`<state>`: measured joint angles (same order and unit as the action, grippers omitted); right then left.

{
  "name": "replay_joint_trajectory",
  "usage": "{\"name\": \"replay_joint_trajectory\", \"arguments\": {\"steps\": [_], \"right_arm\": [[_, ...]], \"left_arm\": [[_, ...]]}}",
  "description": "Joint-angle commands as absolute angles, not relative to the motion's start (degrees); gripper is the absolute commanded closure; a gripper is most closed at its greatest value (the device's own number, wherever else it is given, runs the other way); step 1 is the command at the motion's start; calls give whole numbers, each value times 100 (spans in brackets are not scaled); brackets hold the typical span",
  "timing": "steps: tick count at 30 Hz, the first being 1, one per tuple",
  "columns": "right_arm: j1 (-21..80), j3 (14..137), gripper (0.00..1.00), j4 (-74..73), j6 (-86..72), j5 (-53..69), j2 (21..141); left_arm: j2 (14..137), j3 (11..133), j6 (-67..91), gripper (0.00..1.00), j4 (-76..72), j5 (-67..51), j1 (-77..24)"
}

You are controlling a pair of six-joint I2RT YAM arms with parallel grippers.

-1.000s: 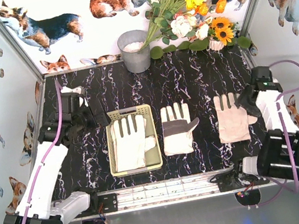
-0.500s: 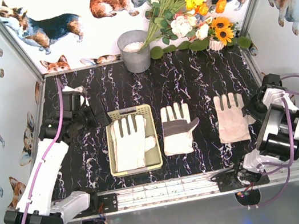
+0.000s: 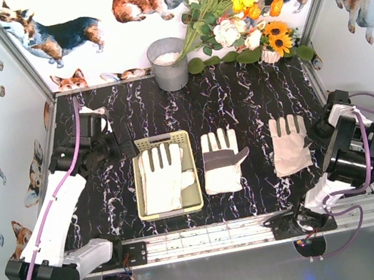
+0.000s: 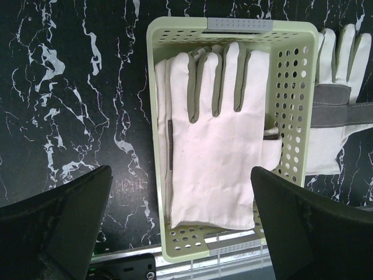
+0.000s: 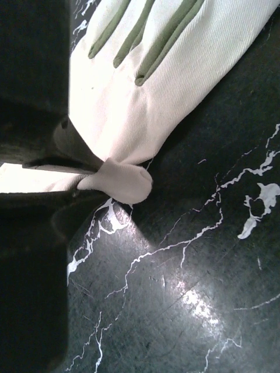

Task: Put the gloves into the storage basket
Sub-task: Pick up the glove from the center of the board.

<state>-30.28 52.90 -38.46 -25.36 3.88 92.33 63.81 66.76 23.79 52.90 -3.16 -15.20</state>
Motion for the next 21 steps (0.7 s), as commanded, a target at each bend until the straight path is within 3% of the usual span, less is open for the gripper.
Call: {"name": "replay_joint_trajectory", "arguments": {"steps": [1, 11, 21], "right_arm": [[-3071, 5253, 97, -3606, -2457, 414, 9193], [-2940, 5190, 100, -3935, -2687, 2379, 7137], [-1357, 4913, 100, -2484, -4532, 3436, 5300]], "left_arm": [[6387, 6920, 2294, 0, 5340, -220, -1556], [6685, 7285, 2705, 0, 4744, -852, -1556], [6861, 7175, 3776, 1, 3419, -2406, -1631]]}}
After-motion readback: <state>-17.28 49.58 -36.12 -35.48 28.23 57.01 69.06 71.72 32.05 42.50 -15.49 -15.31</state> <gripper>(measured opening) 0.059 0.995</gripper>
